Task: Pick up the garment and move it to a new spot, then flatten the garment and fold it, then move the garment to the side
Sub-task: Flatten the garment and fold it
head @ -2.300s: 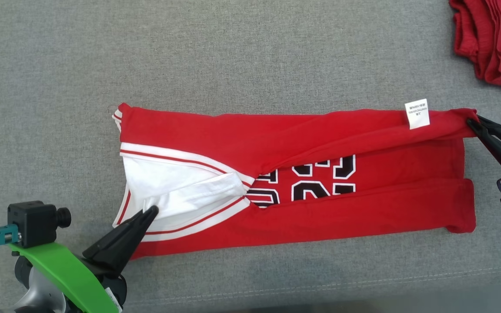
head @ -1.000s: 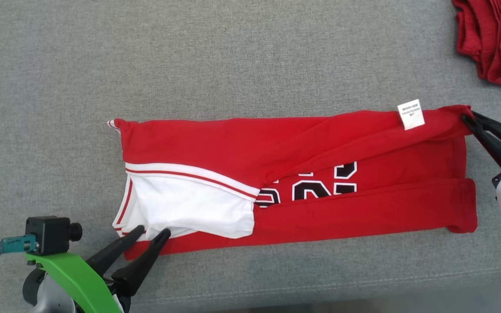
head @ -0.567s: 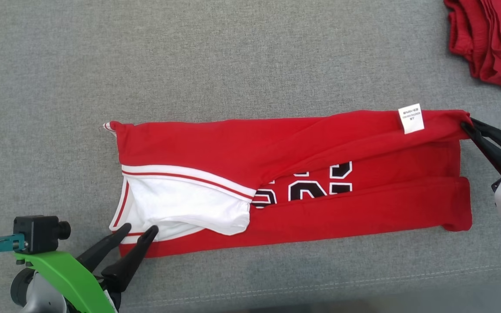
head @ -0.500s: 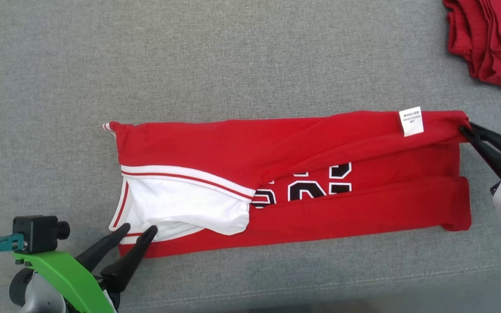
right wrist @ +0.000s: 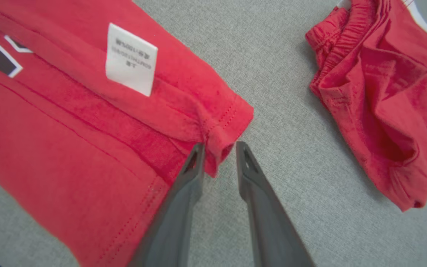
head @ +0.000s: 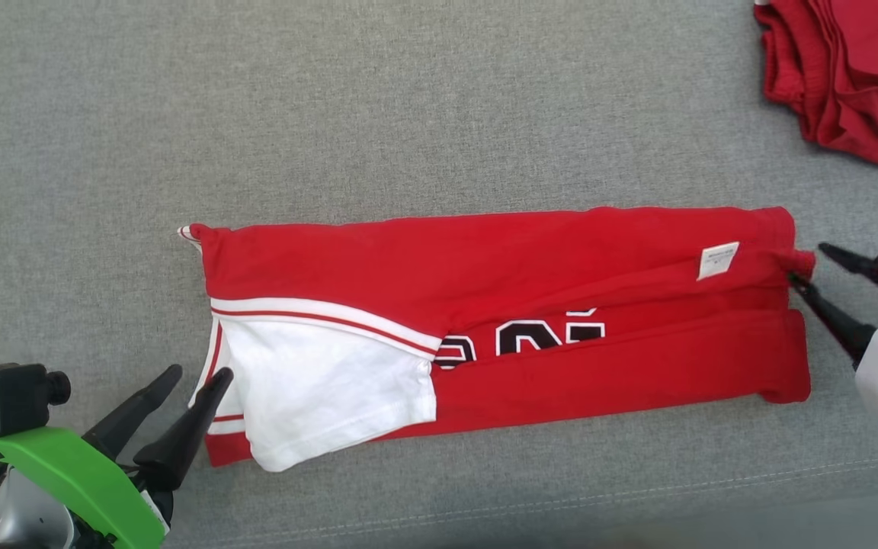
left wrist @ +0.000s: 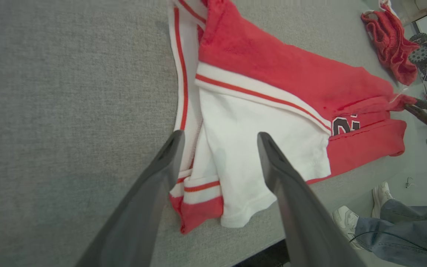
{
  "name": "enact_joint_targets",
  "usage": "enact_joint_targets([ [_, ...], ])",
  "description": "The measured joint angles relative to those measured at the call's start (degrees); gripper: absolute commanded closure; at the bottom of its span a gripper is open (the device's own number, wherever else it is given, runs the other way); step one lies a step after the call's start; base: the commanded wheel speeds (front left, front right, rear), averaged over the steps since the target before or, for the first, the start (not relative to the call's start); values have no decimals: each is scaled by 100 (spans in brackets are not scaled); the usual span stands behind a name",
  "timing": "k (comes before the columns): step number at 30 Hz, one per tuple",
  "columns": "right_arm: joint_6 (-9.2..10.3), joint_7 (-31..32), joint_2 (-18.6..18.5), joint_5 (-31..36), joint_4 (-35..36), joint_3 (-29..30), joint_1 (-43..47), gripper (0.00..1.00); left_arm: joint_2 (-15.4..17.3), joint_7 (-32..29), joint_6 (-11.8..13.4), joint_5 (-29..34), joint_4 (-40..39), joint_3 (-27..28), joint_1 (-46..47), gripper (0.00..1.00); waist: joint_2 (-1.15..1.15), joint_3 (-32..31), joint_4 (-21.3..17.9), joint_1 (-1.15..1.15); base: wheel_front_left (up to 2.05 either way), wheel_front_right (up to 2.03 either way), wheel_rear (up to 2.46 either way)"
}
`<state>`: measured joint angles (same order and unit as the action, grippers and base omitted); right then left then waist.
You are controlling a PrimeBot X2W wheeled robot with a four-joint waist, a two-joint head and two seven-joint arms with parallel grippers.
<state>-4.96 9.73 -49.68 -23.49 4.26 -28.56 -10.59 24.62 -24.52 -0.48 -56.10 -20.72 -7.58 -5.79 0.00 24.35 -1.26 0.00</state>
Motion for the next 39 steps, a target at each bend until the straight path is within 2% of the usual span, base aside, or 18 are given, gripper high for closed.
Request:
enact_joint_targets([
  [5,54,-108,49,8,-22,68,0,0,2,71,8,62,-10,27,11,0,0,-165,-28,0,0,0,0],
  [8,166,-118,99,-85,-51,163,84,0,15,133,19,143,-9,44,10,0,0,-290,-39,0,0,0,0],
  [16,793,-235,706,-1125,-47,833,444,0,5,691,234,676,-209,477,8,0,0,-634,-63,0,0,0,0],
  [19,918,-238,795,-1290,-114,927,602,0,12,847,257,962,-310,482,7,0,0,-749,-88,0,0,0,0],
  [28,966,-165,1063,-1766,-630,994,1026,0,18,1255,339,1792,-554,321,-3,0,0,-827,82,0,0,0,0],
  [39,951,90,1148,-1901,-1032,943,865,0,-85,1535,388,1945,-461,215,-8,0,0,-728,492,0,0,0,0],
])
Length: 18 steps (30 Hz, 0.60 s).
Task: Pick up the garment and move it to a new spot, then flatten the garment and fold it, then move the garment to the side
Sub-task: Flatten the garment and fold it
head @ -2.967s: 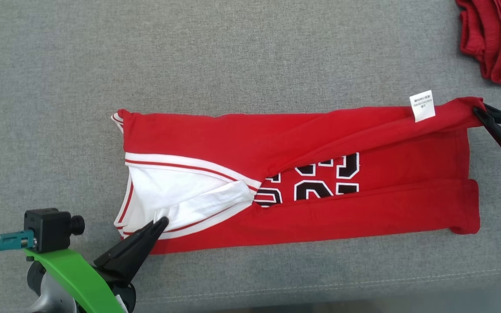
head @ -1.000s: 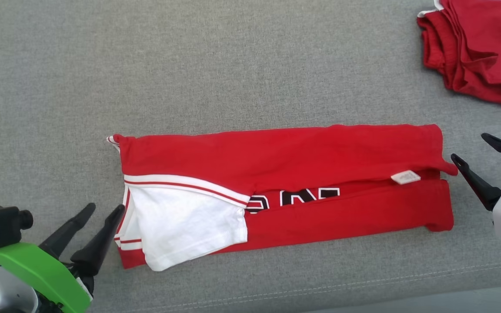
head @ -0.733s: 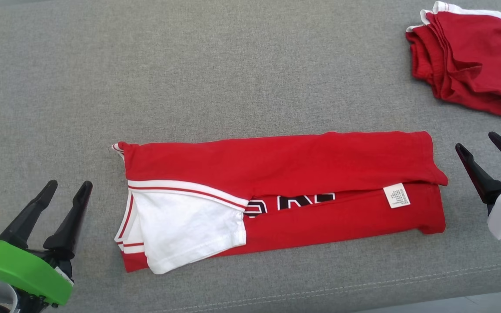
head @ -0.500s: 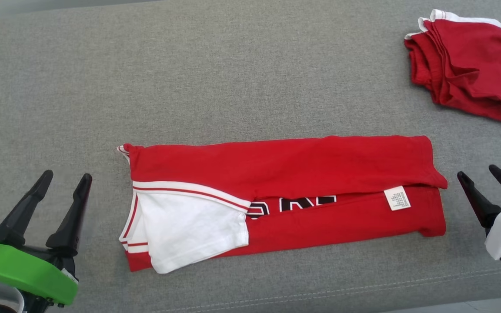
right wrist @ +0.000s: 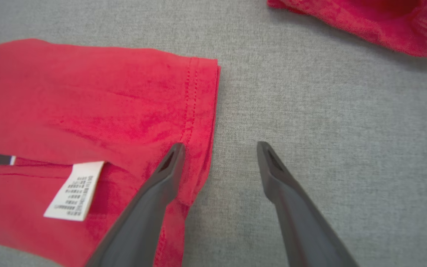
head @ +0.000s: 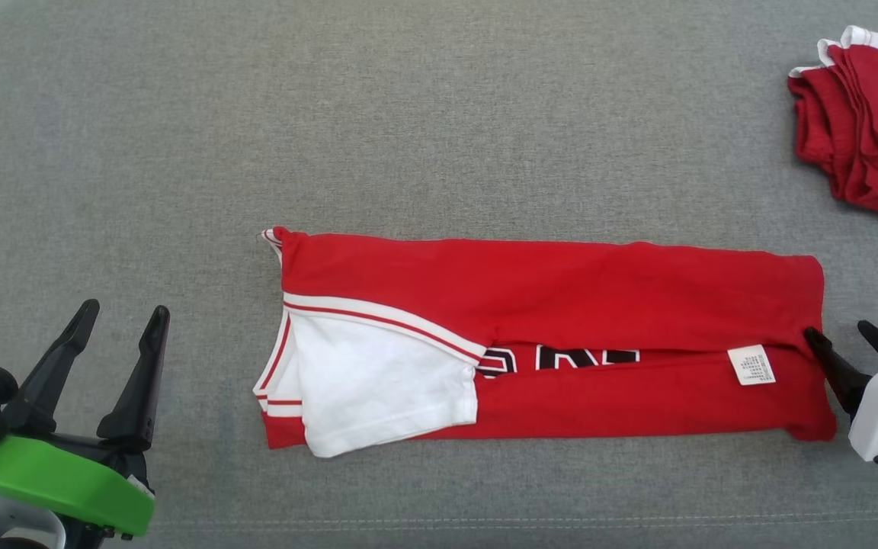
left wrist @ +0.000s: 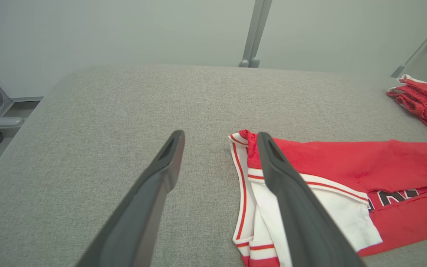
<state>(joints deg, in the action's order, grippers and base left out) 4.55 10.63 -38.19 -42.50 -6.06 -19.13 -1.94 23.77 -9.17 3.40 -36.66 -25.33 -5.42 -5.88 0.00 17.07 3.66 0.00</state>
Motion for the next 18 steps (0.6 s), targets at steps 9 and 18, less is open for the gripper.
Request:
enact_joint_targets([
  [9,-165,314,135,-204,-278,-212,-110,0,-134,175,69,15,145,42,-38,0,0,8,278,0,0,0,0],
  [18,-303,465,381,-498,-430,-219,-383,42,-185,253,71,14,172,0,-58,0,0,4,289,0,0,0,0],
])
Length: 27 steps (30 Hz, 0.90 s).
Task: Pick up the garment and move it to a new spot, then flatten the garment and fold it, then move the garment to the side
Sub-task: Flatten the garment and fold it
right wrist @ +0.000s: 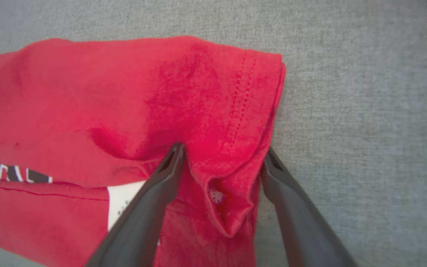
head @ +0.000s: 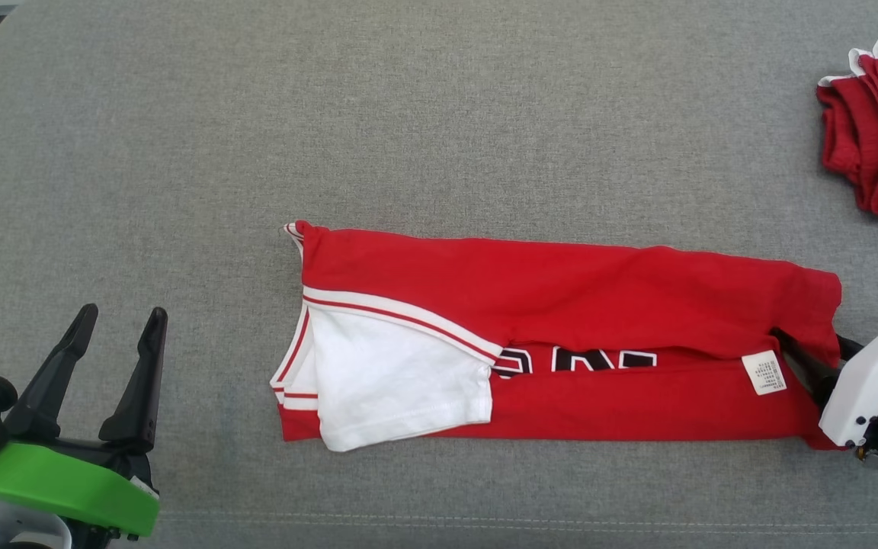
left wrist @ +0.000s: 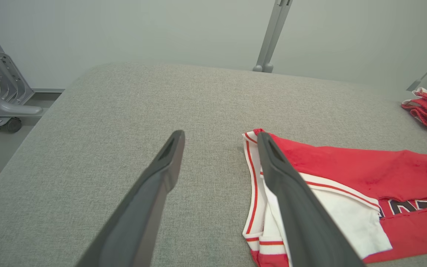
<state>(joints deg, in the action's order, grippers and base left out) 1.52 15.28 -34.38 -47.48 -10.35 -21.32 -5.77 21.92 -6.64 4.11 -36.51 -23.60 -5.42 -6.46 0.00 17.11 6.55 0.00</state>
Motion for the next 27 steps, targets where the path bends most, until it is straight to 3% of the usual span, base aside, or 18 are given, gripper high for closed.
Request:
enact_joint_targets([
  [1,-2,30,26,-46,-15,3,-9,56,0,23,-1,0,5,-4,-1,0,0,-1,0,0,0,0,0],
  [3,-43,69,64,-171,-54,42,-32,70,0,23,-1,0,12,-9,-3,0,0,-1,0,0,0,0,0],
  [4,-52,94,86,-218,-77,53,-49,100,-1,24,-1,-2,21,-15,-4,0,0,-2,-1,0,0,0,0],
  [15,-200,198,129,-492,-165,246,-171,100,-22,48,-2,-53,51,1,-10,0,0,-7,-69,0,0,0,0],
  [22,-171,346,-216,-687,-242,601,-199,100,-32,47,-2,-170,55,110,-30,0,0,-17,-158,0,0,0,0],
  [27,52,495,-725,-764,-342,965,-186,100,-52,46,-3,-216,15,127,-65,0,0,23,-244,0,0,0,0],
])
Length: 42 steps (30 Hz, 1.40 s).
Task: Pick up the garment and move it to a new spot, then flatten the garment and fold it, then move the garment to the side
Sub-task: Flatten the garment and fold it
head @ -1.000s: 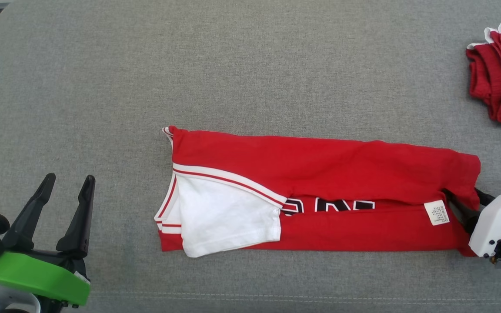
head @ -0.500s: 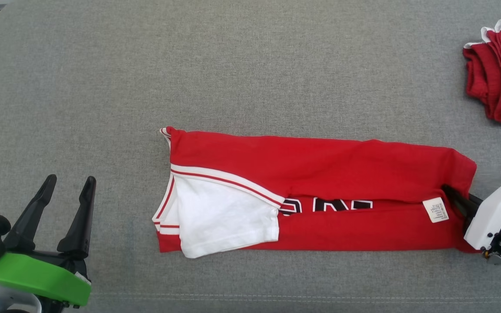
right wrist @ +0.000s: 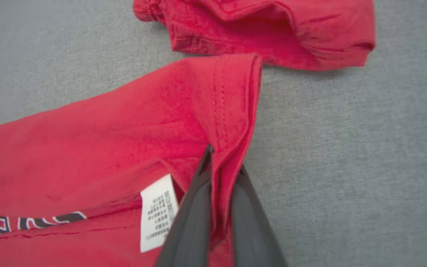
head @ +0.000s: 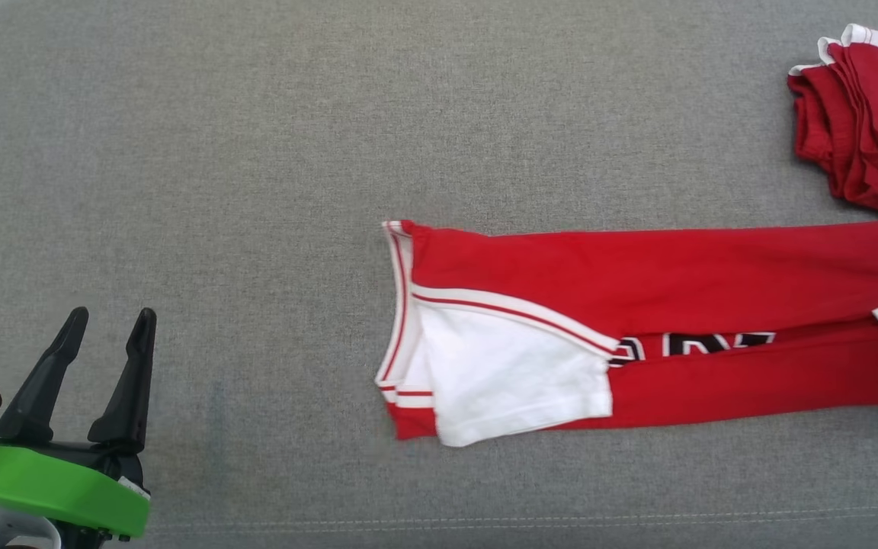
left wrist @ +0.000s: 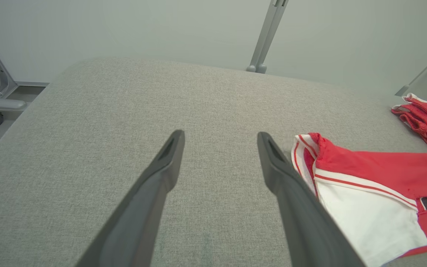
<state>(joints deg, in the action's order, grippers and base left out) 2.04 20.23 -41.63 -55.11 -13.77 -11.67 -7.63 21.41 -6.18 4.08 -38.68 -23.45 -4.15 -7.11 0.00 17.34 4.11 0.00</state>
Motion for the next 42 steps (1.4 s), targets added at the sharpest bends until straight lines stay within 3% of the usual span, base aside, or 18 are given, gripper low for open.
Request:
enact_joint_targets([
  [3,118,57,-420,27,-75,192,107,100,-13,0,0,-44,-27,5,1,0,0,39,-27,0,0,0,0],
  [5,115,58,-498,-64,-16,372,128,100,-15,0,0,-51,-43,10,2,0,0,65,-38,0,0,0,0],
  [7,36,90,-381,-261,300,400,98,100,-25,0,0,-77,-51,41,1,0,0,89,-49,0,0,0,0],
  [15,-601,391,96,-543,2080,-230,-370,100,14,-65,-62,-99,-82,1,13,0,0,172,-94,0,0,0,0],
  [22,-647,614,341,-271,2982,-915,-612,100,155,-143,-163,-99,-112,-25,297,0,0,300,-53,0,0,0,0],
  [33,-642,656,1177,611,3042,-2052,-934,100,177,-193,-211,-100,43,-33,559,0,0,509,59,0,0,0,0],
  [42,-637,652,1786,994,2624,-2518,-1250,100,180,-243,-264,-100,159,-97,743,0,0,518,65,0,0,0,0],
])
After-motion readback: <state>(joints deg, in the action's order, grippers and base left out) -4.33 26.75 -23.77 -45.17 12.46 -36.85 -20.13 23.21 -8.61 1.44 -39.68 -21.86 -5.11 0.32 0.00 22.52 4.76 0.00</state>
